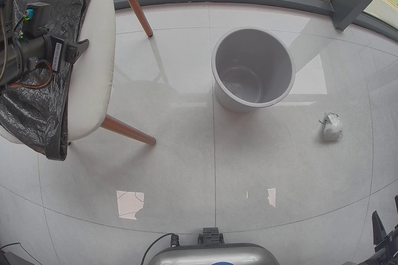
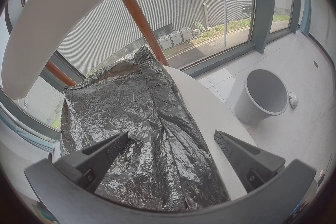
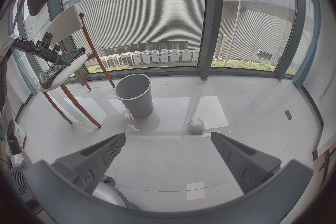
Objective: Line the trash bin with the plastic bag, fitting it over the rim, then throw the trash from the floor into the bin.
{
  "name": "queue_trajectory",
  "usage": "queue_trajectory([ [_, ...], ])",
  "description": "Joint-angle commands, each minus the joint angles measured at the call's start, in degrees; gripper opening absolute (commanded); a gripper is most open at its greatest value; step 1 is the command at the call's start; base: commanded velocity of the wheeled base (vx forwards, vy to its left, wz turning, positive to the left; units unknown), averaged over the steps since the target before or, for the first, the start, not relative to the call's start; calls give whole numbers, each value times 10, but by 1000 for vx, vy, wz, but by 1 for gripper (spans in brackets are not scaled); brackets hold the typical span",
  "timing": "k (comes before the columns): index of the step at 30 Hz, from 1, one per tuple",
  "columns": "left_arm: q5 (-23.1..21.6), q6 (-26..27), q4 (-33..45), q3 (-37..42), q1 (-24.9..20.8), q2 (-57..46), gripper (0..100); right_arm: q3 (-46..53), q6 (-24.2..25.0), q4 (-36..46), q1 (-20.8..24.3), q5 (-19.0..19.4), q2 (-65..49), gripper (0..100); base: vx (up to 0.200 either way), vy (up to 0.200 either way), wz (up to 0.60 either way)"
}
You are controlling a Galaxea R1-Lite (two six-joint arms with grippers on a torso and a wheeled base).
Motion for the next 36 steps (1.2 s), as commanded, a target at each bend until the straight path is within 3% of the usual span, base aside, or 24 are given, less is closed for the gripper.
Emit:
queue_trajectory([
  [1,1,0,0,-1,-1,-3,100,10,0,0,0,0,-9,100,0,0,0],
  [8,-4,-8,1,-1,-38,-4,100,10,0,0,0,0,-9,100,0,0,0],
  [11,-3,-39,4,3,-59,-4,100,10,0,0,0,0,-9,100,0,0,0],
  [25,-1,-47,3,22,-52,-4,100,10,0,0,0,0,-9,100,0,0,0],
  [36,-4,-51,1,22,-13,-4,100,10,0,0,0,-1,-9,100,0,0,0],
])
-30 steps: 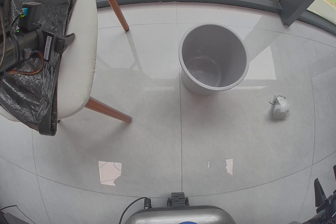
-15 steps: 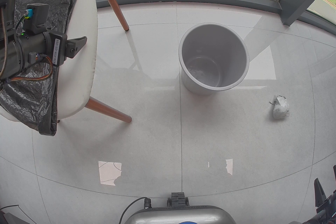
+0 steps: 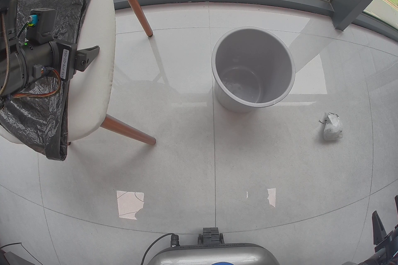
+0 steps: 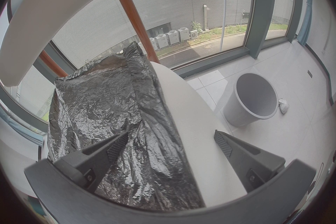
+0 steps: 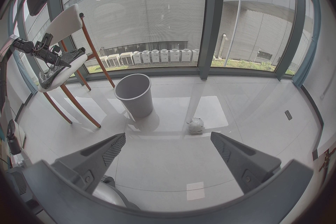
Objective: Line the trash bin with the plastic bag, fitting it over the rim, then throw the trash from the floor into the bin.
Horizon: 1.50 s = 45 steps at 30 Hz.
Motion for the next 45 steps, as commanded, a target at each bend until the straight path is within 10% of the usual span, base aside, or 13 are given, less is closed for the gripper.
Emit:
queue_trajectory([
  [1,1,-2,0,4,11,-1,100,10,0,0,0,1,-9,100,0,0,0],
  [4,1,-6,1,11,12,-1,100,10,0,0,0,1,-9,100,0,0,0],
  [5,1,-7,1,14,12,-1,0,10,0,0,0,1,-9,100,0,0,0],
  [45,1,-62,-1,16,13,-1,0,10,0,0,0,0,-9,100,0,0,0],
])
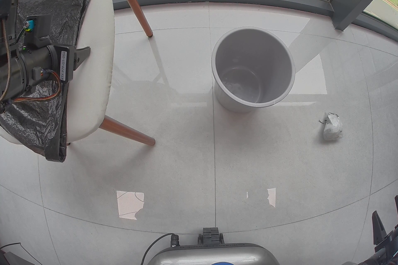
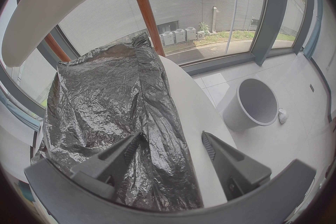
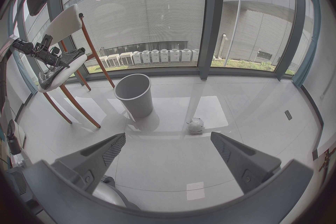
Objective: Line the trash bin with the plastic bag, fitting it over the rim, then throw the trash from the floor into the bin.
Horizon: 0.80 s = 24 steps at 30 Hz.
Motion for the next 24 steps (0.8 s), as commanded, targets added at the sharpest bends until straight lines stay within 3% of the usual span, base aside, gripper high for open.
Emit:
queue_trajectory([
  [1,1,0,-1,2,0,0,0,10,0,0,0,0,-9,100,0,0,0],
  [24,2,-17,-1,4,14,-1,0,10,0,0,-1,0,-9,100,0,0,0],
])
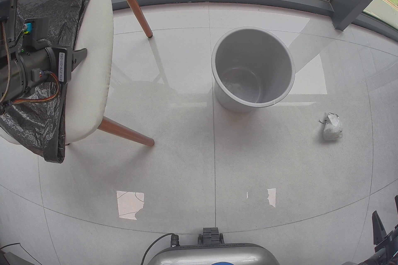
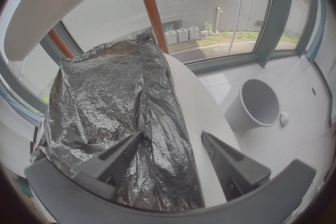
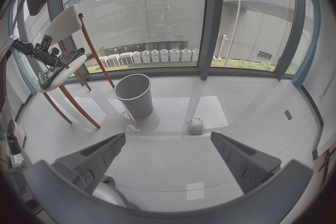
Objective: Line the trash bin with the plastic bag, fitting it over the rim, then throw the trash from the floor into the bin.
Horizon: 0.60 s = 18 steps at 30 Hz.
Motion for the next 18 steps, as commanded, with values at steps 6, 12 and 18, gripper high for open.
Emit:
queue_trajectory([
  [6,1,0,-1,-7,0,1,0,10,0,0,0,0,-9,100,0,0,0],
  [12,2,-7,-1,-10,1,1,0,10,0,0,0,0,-9,100,0,0,0],
  [18,3,-20,-1,-10,0,1,0,10,0,0,0,0,-9,100,0,0,0],
])
